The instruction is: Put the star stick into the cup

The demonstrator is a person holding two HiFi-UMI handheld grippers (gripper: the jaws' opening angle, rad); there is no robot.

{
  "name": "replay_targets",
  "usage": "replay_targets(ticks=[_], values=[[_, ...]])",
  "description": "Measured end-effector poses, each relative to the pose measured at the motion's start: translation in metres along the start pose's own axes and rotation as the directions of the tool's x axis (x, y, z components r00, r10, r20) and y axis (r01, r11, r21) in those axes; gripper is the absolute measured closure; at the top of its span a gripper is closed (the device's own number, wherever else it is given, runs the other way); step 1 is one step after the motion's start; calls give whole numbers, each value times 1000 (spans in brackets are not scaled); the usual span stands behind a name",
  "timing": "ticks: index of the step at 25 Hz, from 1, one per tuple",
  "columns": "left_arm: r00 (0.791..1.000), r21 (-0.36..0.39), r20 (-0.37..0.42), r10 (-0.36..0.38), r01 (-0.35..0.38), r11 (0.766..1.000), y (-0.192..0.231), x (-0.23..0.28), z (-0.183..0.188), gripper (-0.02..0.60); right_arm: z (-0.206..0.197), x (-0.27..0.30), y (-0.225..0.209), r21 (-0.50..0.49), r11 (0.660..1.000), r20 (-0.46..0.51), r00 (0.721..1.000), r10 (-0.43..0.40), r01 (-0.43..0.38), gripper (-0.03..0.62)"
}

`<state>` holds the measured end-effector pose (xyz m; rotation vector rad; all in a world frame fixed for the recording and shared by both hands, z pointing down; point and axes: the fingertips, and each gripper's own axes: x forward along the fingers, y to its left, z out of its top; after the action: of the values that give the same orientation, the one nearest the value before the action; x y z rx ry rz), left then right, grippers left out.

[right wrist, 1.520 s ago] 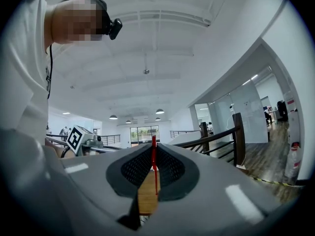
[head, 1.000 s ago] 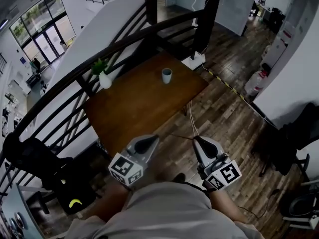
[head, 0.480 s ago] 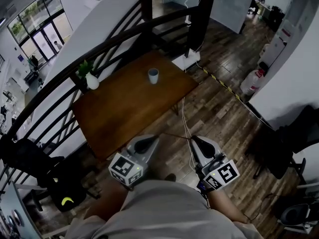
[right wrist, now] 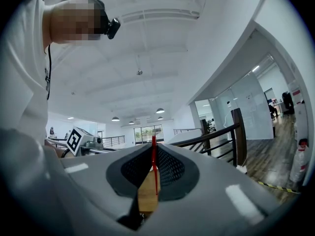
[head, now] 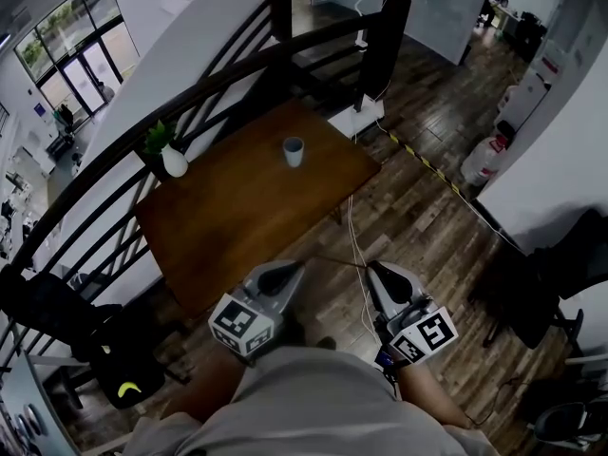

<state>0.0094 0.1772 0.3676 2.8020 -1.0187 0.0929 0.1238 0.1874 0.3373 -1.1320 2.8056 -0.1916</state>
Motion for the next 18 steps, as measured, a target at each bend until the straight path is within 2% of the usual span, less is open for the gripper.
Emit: replay_targets(ticks=[7,18], values=[[1000,-1,-4,-6,6,1000,57,21,6,578,-2,53,-26,1,1000,2,1000,-7,7,569],[998,12,6,-68,68,998,190,50,45,578,16,198,-63,-18,1000,14,1000,-21,21,569]])
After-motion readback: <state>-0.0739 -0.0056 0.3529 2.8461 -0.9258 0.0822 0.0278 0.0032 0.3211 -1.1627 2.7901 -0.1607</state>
